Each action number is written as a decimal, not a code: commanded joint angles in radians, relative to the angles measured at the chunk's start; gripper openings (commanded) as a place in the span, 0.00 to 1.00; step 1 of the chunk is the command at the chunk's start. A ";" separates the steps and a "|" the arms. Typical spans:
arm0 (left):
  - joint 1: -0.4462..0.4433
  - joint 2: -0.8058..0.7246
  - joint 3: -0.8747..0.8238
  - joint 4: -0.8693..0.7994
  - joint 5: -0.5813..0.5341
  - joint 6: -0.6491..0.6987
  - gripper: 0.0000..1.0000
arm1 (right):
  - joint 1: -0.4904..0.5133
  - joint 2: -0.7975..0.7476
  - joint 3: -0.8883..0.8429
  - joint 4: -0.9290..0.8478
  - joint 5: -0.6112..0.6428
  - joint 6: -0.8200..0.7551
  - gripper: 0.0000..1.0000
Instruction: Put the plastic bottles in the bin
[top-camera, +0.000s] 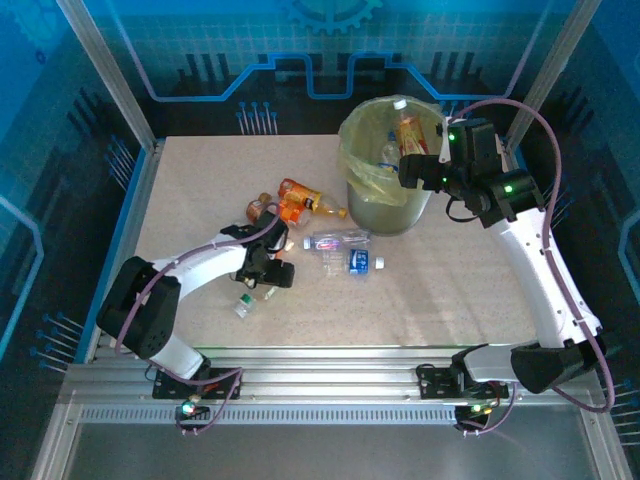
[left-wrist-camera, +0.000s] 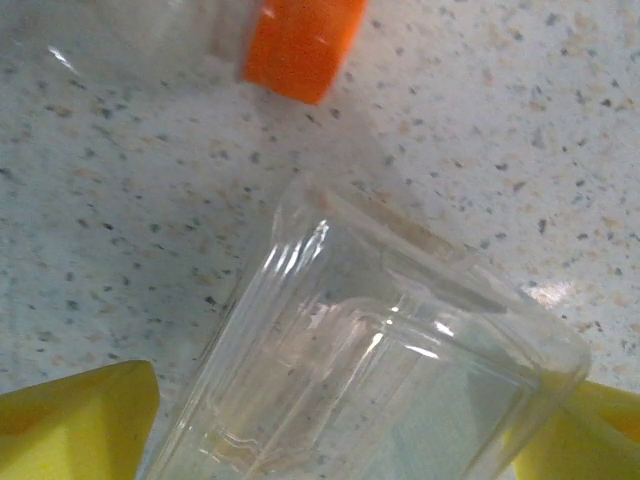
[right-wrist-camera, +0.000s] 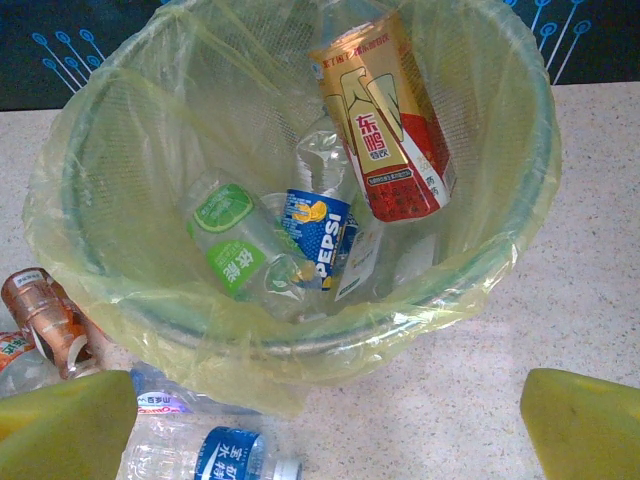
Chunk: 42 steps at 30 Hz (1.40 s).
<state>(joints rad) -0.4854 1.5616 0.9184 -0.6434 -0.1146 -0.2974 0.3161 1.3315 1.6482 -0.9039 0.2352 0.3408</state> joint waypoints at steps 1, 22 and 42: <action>-0.026 0.019 -0.024 -0.027 0.030 -0.043 0.85 | 0.014 -0.015 -0.017 0.019 0.018 0.008 1.00; -0.112 -0.038 -0.025 0.047 -0.003 -0.047 0.58 | 0.013 -0.018 -0.032 0.035 -0.046 0.029 1.00; -0.127 -0.417 -0.051 0.662 0.180 0.004 0.53 | 0.060 -0.062 -0.178 0.333 -0.585 0.094 0.99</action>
<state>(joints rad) -0.6090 1.1381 0.8619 -0.1516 -0.0200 -0.3115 0.3443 1.2663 1.4879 -0.6632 -0.2237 0.4122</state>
